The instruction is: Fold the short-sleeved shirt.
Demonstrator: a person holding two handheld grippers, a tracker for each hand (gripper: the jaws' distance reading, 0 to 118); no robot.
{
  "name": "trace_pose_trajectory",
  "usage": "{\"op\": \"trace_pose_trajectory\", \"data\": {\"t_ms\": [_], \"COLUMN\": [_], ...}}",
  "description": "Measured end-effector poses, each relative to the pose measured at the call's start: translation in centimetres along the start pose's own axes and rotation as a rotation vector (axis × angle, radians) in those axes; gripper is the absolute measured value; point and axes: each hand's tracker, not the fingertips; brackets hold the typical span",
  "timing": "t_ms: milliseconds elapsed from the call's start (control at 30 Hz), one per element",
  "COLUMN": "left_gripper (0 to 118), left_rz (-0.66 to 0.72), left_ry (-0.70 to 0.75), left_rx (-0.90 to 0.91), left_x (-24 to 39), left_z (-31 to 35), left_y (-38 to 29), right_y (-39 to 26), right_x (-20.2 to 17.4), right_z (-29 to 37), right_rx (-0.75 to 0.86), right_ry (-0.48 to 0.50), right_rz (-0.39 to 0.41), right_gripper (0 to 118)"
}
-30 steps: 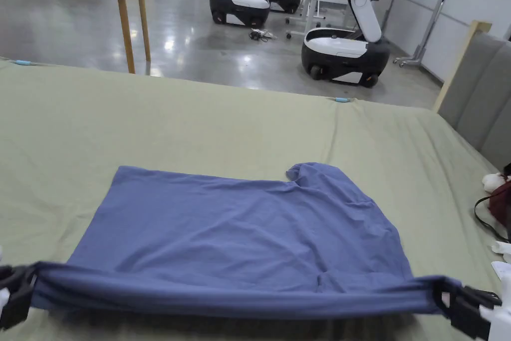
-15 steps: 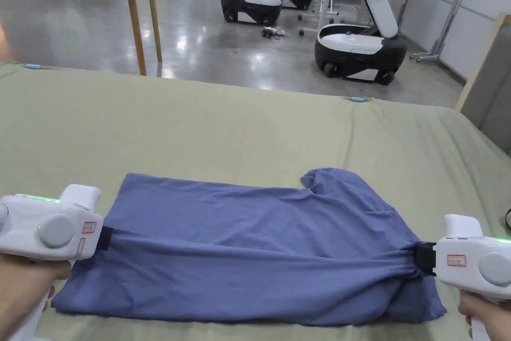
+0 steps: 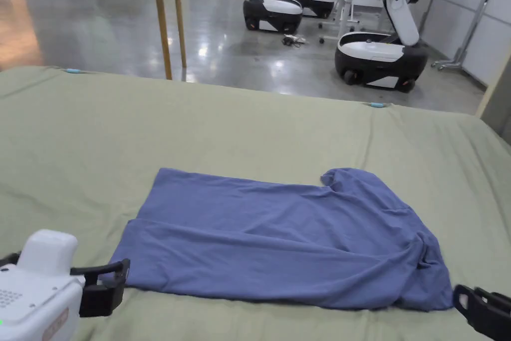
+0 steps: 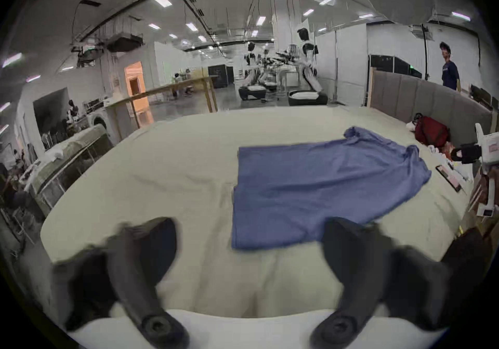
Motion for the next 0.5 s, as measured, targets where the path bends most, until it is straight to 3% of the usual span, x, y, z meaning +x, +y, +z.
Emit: {"op": "trace_pose_trajectory", "data": {"t_ms": [33, 67, 100, 333, 367, 400, 433, 467, 500], "left_gripper": [2, 0, 0, 2, 6, 18, 67, 107, 118], "left_rz": [0.006, 0.016, 0.043, 0.093, 0.098, 0.093, 0.087, 0.075, 0.062], "left_ry": [-0.007, -0.005, 0.041, 0.005, 0.013, 0.031, 0.041, 0.059, 0.069], "left_rx": [-0.025, -0.075, -0.114, -0.12, -0.128, -0.156, -0.205, -0.243, -0.24], "left_x": [0.0, -0.1, -0.3, -1.3, -1.3, -1.4, -1.5, -1.5, -1.4], "left_z": [0.3, 0.0, -0.3, -4.0, -5.0, -6.1, -7.4, -8.8, -9.6], "left_y": [-0.9, -1.7, -2.5, -1.9, -1.7, -1.3, -1.1, -1.1, -1.1], "right_y": [-0.6, -1.6, -1.9, -1.9, -1.9, -1.9, -1.8, -1.8, -2.1], "right_x": [-0.3, -0.7, -0.4, 0.1, -0.3, -0.2, -0.2, -0.1, -0.6], "right_z": [0.7, 1.2, 1.3, 1.1, 1.3, 1.0, 0.6, 0.2, 0.4], "right_rx": [0.036, -0.004, 0.061, 0.042, 0.04, 0.034, 0.026, 0.019, 0.017], "right_ry": [-0.018, -0.067, -0.085, -0.077, -0.079, -0.079, -0.081, -0.087, -0.094], "right_rz": [0.034, 0.081, 0.096, 0.068, 0.07, 0.073, 0.078, 0.089, 0.104], "right_gripper": [3, 3, 3, 3, 3, 3, 3, 3, 3]}}
